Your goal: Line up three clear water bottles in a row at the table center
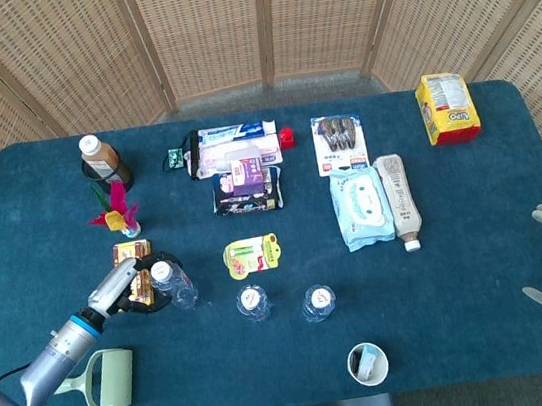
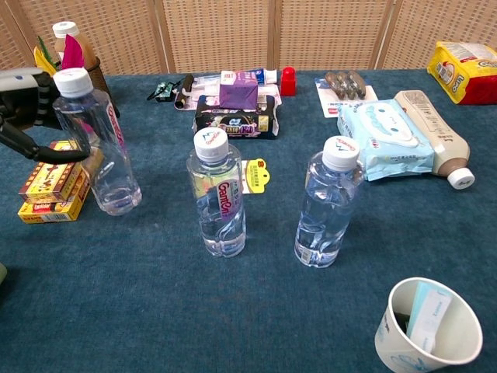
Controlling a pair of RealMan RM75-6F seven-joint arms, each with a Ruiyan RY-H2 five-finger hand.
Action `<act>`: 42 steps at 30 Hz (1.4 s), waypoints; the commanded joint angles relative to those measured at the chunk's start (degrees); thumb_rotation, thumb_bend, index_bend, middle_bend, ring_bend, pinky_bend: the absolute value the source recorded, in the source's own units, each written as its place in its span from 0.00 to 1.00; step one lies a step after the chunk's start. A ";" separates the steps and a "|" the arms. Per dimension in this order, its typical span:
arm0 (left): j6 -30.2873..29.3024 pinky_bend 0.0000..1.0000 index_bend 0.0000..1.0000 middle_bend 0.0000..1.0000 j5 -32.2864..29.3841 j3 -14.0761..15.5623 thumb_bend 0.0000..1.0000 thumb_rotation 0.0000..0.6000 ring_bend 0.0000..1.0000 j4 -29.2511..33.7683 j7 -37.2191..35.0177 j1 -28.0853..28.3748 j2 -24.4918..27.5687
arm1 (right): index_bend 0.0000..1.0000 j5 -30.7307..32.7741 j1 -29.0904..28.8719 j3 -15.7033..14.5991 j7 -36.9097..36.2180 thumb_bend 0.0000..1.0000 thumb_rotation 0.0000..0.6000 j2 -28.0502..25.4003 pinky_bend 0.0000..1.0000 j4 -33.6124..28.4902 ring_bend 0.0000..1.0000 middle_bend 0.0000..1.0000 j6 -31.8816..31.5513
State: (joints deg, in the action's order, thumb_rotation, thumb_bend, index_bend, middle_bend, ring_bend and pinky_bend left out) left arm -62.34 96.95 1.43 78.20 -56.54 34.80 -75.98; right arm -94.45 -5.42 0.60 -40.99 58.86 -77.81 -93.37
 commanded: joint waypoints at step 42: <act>-0.99 0.43 0.36 0.45 -0.86 3.71 0.32 1.00 0.36 -1.60 12.91 0.75 -8.29 | 0.15 -0.16 0.23 0.77 0.30 0.14 1.00 -0.45 0.08 -0.68 0.09 0.14 -0.30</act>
State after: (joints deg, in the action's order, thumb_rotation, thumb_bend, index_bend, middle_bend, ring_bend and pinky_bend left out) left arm -63.45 96.21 5.10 76.65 -43.72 35.52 -84.30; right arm -94.61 -5.19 1.37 -40.69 58.41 -78.49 -93.68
